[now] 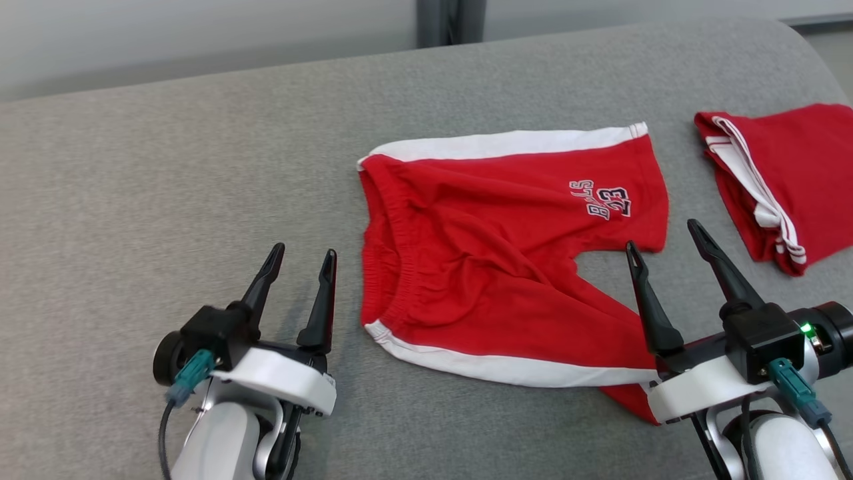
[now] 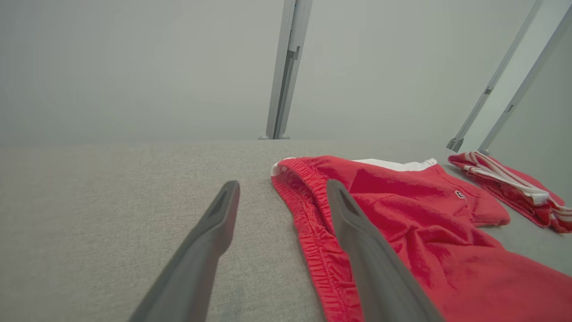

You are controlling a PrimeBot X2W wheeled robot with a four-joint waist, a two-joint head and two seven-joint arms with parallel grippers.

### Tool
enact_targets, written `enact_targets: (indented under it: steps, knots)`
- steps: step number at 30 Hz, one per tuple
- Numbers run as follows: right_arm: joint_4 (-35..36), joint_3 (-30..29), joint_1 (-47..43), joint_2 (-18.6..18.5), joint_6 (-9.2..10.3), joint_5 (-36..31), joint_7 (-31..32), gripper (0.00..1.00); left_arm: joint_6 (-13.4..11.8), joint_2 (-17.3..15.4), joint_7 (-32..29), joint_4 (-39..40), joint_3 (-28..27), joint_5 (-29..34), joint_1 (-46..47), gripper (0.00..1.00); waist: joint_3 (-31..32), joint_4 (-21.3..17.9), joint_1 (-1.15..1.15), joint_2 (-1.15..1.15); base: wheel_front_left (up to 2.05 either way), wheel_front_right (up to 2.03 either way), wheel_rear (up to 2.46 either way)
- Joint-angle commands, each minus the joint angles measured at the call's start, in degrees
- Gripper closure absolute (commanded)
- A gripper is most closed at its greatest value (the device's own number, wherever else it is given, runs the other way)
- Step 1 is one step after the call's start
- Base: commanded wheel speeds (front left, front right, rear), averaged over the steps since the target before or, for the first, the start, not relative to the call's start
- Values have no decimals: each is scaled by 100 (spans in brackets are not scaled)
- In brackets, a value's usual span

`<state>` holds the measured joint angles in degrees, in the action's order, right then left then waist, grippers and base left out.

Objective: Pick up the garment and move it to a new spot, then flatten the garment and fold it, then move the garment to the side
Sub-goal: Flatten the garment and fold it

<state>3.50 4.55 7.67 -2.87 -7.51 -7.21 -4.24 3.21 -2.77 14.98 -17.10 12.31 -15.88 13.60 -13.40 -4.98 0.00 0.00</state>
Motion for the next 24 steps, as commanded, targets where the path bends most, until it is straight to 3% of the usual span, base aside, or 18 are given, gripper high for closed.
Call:
enact_targets:
  steps: [1,12,24]
  knots:
    - [-14,2,81,-16,5,89,-78,0,8,-25,14,-295,52,-18,282,0,-156,-180,0,0,0,0,0]
    - [-106,53,208,-14,5,272,-278,0,-71,-108,-827,-1917,285,42,1635,0,-555,-754,0,0,0,0,0]
    - [-210,57,215,-14,5,380,-421,0,-97,-169,-1145,-2617,397,59,2070,0,-650,-1015,0,0,0,0,0]
